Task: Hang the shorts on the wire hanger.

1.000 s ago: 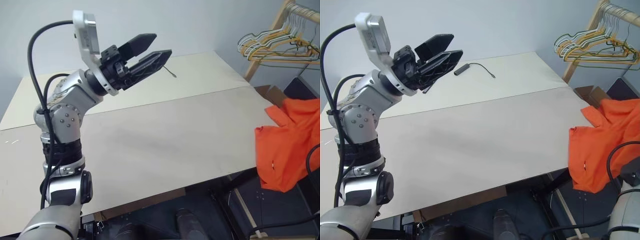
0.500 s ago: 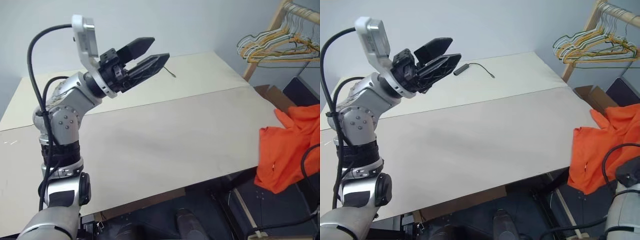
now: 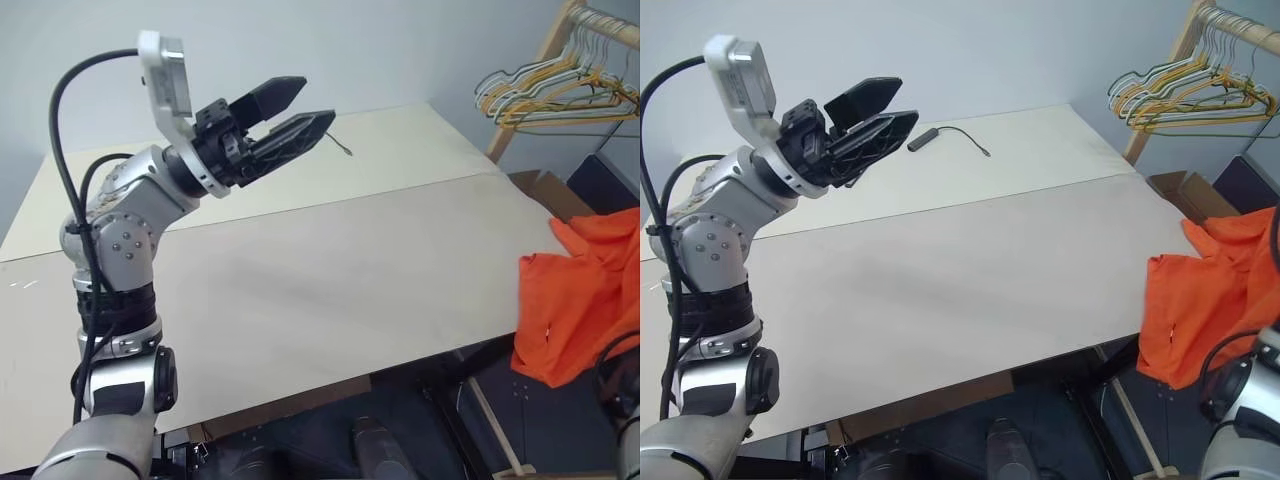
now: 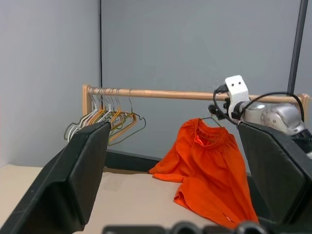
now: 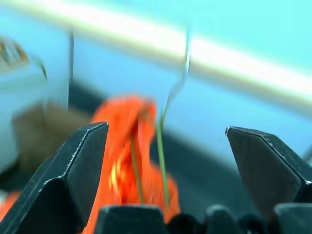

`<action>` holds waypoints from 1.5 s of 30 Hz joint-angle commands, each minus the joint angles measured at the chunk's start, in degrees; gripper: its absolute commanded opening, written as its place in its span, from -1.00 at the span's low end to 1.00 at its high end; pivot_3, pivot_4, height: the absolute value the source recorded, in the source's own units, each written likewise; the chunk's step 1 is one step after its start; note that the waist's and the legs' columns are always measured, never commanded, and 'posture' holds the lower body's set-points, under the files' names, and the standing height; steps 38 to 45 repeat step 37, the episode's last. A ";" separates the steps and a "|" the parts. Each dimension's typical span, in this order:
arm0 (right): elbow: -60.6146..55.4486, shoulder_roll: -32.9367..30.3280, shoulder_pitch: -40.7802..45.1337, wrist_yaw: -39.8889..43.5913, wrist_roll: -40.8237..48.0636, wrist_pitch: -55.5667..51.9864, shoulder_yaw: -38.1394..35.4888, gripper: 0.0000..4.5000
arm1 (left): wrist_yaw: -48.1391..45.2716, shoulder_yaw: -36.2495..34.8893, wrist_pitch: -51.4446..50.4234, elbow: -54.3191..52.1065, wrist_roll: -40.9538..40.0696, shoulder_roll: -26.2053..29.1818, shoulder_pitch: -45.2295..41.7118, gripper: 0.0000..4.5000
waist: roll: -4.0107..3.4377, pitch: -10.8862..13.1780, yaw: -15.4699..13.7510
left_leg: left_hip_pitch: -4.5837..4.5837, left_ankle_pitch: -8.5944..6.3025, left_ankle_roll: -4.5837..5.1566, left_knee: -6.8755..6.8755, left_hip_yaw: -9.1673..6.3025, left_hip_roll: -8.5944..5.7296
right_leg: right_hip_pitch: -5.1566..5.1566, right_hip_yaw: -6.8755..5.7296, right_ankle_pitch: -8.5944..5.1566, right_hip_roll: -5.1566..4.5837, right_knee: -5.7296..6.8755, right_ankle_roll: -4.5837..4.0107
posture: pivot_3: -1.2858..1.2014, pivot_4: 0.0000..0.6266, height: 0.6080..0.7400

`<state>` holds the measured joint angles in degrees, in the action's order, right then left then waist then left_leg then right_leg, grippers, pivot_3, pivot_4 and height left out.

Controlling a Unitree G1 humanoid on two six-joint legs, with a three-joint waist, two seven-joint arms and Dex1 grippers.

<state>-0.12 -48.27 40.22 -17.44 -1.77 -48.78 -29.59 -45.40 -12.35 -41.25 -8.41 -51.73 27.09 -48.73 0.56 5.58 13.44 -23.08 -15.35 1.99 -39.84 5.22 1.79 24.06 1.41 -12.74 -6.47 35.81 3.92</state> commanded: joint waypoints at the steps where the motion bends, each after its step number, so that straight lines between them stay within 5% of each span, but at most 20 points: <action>1: -10.60 0.73 -3.15 2.73 -1.50 16.45 1.45 0.99 | -0.14 -0.71 1.10 -1.22 0.18 1.27 -0.10 1.00 | -0.01 0.00 0.05 | 0.02 0.00 0.00 0.00 0.00 0.00 | 0.00 0.00 0.00 0.00 0.01 0.00 | -0.15 -0.76 1.00; 7: -19.07 5.78 -2.03 27.22 18.52 18.65 7.14 0.99 | -0.84 -0.37 5.15 -3.48 5.23 3.93 6.30 1.00 | -0.02 -0.04 1.08 | 0.69 -0.02 0.02 0.07 0.05 0.10 | -0.64 0.09 0.00 0.10 -0.03 0.00 | -0.11 -0.80 1.00; 10: -16.54 6.44 -1.61 41.39 25.14 18.14 13.77 0.99 | -2.57 1.06 6.40 -7.72 10.17 9.42 13.29 1.00 | 0.07 -0.05 1.19 | 0.98 -0.03 0.03 0.07 0.02 0.13 | -0.99 0.01 0.00 0.10 -0.09 -0.01 | -0.06 -0.81 1.00; 19: -2.45 7.13 1.49 68.04 24.63 26.32 29.60 0.99 | -2.82 -2.69 5.39 -18.67 14.60 21.60 29.89 1.00 | 0.11 -0.02 -5.37 | 0.83 -0.04 0.04 0.12 0.04 0.15 | -0.77 -0.06 -0.01 0.09 -0.08 -0.06 | 0.08 -0.80 1.00; 29: 2.81 8.54 3.62 76.07 22.55 29.04 32.60 0.99 | -2.60 -7.35 4.41 -21.89 14.19 25.12 38.20 1.00 | 0.19 0.02 -14.61 | 0.70 -0.06 -0.08 0.12 0.37 0.21 | -0.70 -0.55 -0.09 0.07 -0.08 -0.33 | 0.14 -0.81 1.00; 45: -0.81 7.08 0.11 76.76 22.61 27.77 31.44 0.99 | -3.50 -7.03 4.25 -20.60 13.53 25.70 36.88 1.00 | 0.22 0.02 -15.68 | 0.58 -0.06 -0.11 0.10 0.35 0.20 | -0.69 -0.69 -0.11 0.07 -0.11 -0.37 | 0.14 -0.78 1.00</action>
